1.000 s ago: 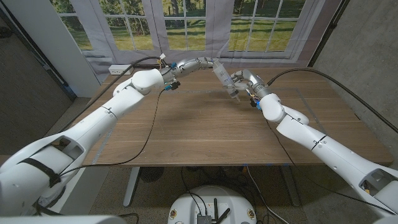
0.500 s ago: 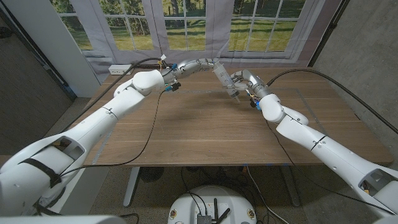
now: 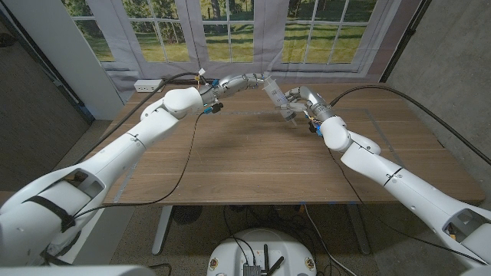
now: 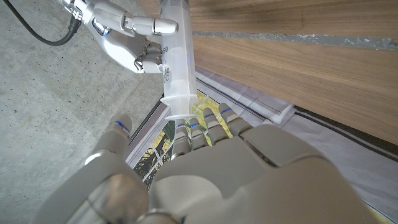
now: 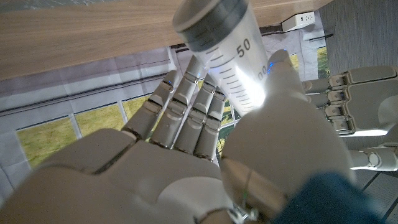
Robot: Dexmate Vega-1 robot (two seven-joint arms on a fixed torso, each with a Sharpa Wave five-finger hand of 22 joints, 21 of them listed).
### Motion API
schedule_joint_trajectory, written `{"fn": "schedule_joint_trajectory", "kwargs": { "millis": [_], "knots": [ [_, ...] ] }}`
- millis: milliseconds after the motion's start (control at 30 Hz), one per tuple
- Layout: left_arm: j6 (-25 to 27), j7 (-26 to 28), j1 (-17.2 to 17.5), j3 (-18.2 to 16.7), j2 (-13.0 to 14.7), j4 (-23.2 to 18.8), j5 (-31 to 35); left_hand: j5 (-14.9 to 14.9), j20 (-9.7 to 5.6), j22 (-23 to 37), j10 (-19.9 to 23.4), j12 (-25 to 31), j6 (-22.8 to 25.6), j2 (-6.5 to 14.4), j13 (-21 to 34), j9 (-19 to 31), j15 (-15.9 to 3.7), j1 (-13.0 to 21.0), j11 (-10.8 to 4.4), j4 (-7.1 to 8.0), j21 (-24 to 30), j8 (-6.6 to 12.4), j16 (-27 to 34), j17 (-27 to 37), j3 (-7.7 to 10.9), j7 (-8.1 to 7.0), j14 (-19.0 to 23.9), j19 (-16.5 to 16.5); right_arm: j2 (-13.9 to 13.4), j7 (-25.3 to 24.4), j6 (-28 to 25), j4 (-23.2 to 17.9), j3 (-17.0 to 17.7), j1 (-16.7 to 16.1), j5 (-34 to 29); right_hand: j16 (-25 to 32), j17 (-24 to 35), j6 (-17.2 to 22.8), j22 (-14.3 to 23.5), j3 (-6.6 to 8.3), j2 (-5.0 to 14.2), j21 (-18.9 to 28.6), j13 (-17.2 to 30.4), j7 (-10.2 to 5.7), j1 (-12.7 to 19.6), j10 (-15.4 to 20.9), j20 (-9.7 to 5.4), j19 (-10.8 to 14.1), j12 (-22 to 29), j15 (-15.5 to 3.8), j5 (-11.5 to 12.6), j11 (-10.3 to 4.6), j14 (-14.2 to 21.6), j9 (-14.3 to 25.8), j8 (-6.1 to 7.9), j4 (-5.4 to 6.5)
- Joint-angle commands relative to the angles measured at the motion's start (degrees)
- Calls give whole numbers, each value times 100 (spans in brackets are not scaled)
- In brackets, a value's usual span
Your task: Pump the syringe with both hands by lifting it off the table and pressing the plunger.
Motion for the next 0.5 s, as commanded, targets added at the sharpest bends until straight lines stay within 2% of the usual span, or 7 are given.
{"fn": "schedule_joint_trajectory", "kwargs": {
  "millis": [33,500],
  "knots": [
    [-2,108,27,-12,-17,-7,69,-9,-43,18,8,-8,53,64,14,19,-130,10,6,-12,50,30,-10,17,-11,7,-17,11,5,-5,16,32,8,0,36,-7,17,518,13,39,1381,36,9,-448,1388,143,-815,43,-11,-461,33,-114,23,14,28,24],
    [-55,356,88,-93,-8,-54,153,-5,-26,18,19,-1,63,81,16,22,-175,23,-3,-11,49,35,-19,19,-8,-25,-63,5,6,38,111,130,-8,24,80,-17,25,522,13,40,1382,36,12,-459,1389,131,-816,44,-17,-461,35,-109,19,15,26,24]
  ]
}}
